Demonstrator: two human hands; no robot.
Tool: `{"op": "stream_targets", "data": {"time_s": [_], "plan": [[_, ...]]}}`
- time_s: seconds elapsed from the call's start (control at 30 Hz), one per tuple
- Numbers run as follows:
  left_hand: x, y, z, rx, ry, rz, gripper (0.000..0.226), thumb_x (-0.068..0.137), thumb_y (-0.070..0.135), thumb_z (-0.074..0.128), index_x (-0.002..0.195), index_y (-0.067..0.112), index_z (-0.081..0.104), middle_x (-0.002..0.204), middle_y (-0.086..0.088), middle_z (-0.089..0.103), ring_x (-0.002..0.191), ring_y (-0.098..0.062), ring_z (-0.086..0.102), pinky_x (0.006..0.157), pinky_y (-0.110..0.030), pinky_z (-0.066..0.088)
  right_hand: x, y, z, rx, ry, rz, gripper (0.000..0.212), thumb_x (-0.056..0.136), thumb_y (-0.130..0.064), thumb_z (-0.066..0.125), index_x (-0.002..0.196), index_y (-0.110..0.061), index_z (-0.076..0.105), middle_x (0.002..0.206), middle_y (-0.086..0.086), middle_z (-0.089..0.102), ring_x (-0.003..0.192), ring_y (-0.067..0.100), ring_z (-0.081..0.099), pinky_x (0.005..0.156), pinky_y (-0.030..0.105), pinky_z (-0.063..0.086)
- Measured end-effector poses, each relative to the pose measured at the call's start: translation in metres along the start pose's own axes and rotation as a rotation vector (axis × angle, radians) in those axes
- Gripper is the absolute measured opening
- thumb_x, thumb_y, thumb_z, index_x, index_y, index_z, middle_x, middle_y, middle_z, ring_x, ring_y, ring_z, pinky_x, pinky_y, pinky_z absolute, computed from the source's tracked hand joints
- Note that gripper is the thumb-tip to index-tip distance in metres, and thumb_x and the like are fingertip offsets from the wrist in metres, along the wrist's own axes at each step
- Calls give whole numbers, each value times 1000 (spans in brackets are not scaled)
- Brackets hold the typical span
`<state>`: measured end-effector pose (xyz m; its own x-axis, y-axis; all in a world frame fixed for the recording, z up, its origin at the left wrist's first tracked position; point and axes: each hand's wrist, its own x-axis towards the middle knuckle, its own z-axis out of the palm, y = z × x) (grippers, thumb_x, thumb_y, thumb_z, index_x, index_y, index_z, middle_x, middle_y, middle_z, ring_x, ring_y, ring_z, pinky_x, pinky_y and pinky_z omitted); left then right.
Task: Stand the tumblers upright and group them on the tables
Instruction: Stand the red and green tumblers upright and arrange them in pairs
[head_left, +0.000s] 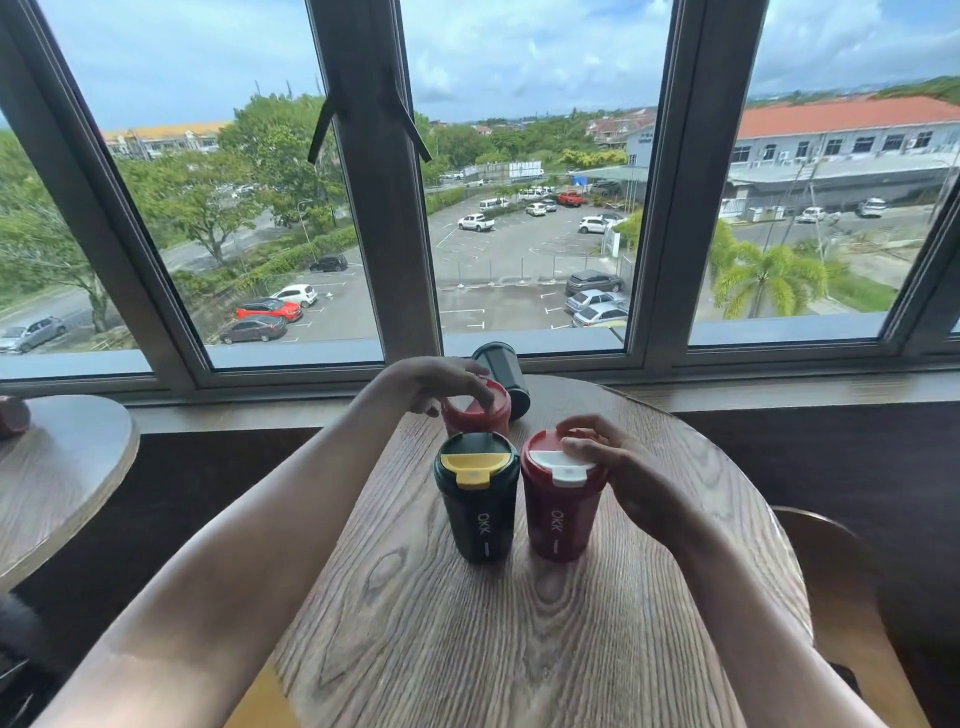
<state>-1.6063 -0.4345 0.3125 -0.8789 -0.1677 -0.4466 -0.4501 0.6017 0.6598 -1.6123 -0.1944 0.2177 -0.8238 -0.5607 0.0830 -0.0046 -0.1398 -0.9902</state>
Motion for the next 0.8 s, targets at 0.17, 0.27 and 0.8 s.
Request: {"op": "stream_targets", "data": {"time_s": [0.17,0.27,0.8], "plan": [[9,-8,-4,-37,201,-20,48,81,20,77,118,-5,61,110,-23,64,85,-36,70,69,-44,61,0,0,0,9,4,-6,21,72,-23,69,93,-24,72,91,3,73,89,20,61,74,32,38],[8,-11,-4,-45,272,44,37,75,12,80,104,-8,69,107,-23,68,82,-33,68,69,-43,62,0,0,0,18,-1,-5,22,72,-23,70,94,-22,72,92,4,72,89,20,61,76,31,39],[3,-27,-1,-38,138,426,29,74,13,72,97,30,73,125,-5,61,111,-22,53,98,-41,47,-2,-1,2,32,14,8,26,71,-21,71,97,-19,71,93,5,71,90,17,62,77,28,40]]}}
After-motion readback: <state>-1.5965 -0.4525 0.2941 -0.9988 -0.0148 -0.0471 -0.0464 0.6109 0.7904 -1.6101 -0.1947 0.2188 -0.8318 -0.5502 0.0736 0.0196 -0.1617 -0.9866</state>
